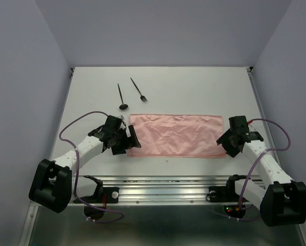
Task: Fold the napkin into a case and place the utensils inside
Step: Fold the rectangle-folded napkin, then smooth out the rectangle-folded napkin at the center of the board.
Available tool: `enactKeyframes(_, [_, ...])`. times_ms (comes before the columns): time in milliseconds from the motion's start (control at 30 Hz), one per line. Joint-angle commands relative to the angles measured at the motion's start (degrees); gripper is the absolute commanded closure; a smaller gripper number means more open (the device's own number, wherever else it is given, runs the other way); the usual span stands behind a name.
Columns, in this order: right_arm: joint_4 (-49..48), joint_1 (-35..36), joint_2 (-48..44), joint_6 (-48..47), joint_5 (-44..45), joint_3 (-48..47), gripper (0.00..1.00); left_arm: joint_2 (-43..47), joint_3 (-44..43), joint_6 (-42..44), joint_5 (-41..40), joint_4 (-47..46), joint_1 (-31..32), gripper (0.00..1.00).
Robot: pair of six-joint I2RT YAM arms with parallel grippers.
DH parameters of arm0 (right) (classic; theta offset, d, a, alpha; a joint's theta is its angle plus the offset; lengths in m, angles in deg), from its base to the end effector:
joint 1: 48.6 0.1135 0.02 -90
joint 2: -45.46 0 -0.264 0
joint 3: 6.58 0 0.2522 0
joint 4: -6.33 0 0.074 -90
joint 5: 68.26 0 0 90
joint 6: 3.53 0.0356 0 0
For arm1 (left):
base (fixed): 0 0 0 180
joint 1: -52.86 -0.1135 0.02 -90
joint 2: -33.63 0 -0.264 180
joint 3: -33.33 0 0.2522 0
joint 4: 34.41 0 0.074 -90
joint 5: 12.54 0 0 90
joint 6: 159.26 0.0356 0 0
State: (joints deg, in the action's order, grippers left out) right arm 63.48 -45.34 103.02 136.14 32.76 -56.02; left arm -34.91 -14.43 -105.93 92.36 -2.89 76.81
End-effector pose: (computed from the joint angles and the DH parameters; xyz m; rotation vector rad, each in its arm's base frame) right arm 0.1737 0.0031 0.2017 1.1045 2.4329 0.0303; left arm 0.2024 -0.0999 0.1840 -0.1728 2.5995 -0.7423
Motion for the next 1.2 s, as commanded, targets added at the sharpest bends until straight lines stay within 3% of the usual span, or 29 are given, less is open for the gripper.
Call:
enactKeyframes(0, [-0.2,-0.4,1.4,-0.6,0.0,-1.5,0.38,0.9,-5.5,1.9,-2.1,3.6,0.2,0.01])
enactKeyframes(133, [-0.8,-0.4,1.0,-0.9,-0.1,-1.8,0.37,-0.6,-7.7,2.5,-3.6,2.9,0.2,0.02])
enactKeyframes(267, [-0.2,-0.4,-0.3,-0.5,0.7,-2.3,0.37,-2.7,-10.2,3.0,-4.1,1.8,0.3,0.11])
enactKeyframes(367, [0.1,-0.4,-1.7,0.0,1.3,-2.6,0.41,-4.3,-11.7,3.6,-3.7,0.9,0.7,0.17])
enactKeyframes(700, [-1.8,-0.4,0.1,-0.5,0.7,-1.4,0.56,-7.4,-8.3,1.7,-8.7,3.3,1.5,0.21])
enactKeyframes(867, [-5.6,-0.4,6.1,-2.1,0.2,-1.5,0.57,-7.6,-5.0,-0.2,-9.4,2.6,1.8,0.33])
enactKeyframes(1167, [-7.8,-0.4,13.7,-2.8,-1.4,0.0,0.57,-11.2,-4.2,-1.0,-10.1,1.8,2.1,0.34])
